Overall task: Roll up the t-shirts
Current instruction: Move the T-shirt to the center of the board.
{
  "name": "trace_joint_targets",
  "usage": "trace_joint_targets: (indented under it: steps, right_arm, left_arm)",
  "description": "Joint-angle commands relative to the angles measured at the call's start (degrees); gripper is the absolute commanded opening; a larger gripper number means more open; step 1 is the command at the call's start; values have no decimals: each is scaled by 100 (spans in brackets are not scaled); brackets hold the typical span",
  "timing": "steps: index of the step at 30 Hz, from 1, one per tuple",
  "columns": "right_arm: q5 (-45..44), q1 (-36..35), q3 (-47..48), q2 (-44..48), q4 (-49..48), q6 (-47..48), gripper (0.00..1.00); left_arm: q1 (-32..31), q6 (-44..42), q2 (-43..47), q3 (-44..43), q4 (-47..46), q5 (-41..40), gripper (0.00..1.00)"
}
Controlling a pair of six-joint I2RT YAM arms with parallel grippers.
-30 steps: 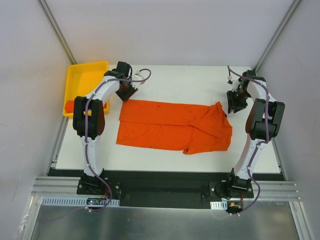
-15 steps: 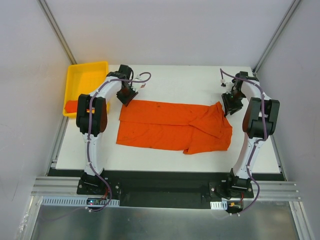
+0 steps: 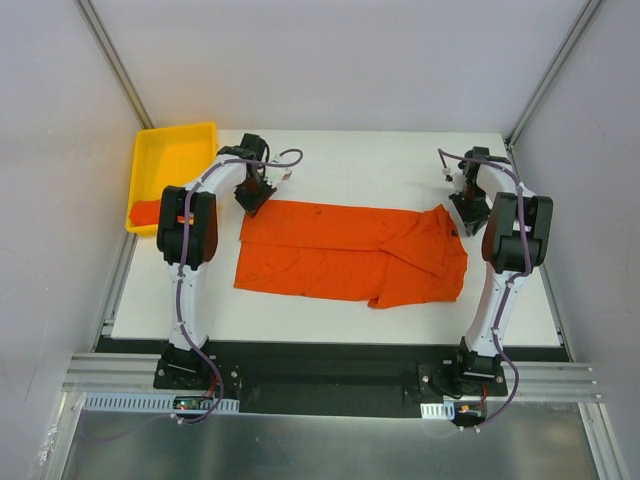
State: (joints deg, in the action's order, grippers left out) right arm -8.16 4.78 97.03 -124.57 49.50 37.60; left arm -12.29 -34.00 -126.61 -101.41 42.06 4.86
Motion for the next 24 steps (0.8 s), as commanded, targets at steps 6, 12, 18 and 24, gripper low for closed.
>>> trace_joint_targets:
  steps: [6,12,18,24]
  right_arm:
    - [531,199,438,407,359,-130,23]
    - [1188,50,1247,92,482,-192,22]
    - [861,-257,1906,-663,596,176,22]
    - [606,-363,2250,-1043,966,335,21]
  left_arm:
    - [34,324,66,-555,179,172,19]
    - [34,324,92,-925,250,287,20]
    - [34,271,180,-749,302,252,20]
    - [34,218,215,-696,302,147,20]
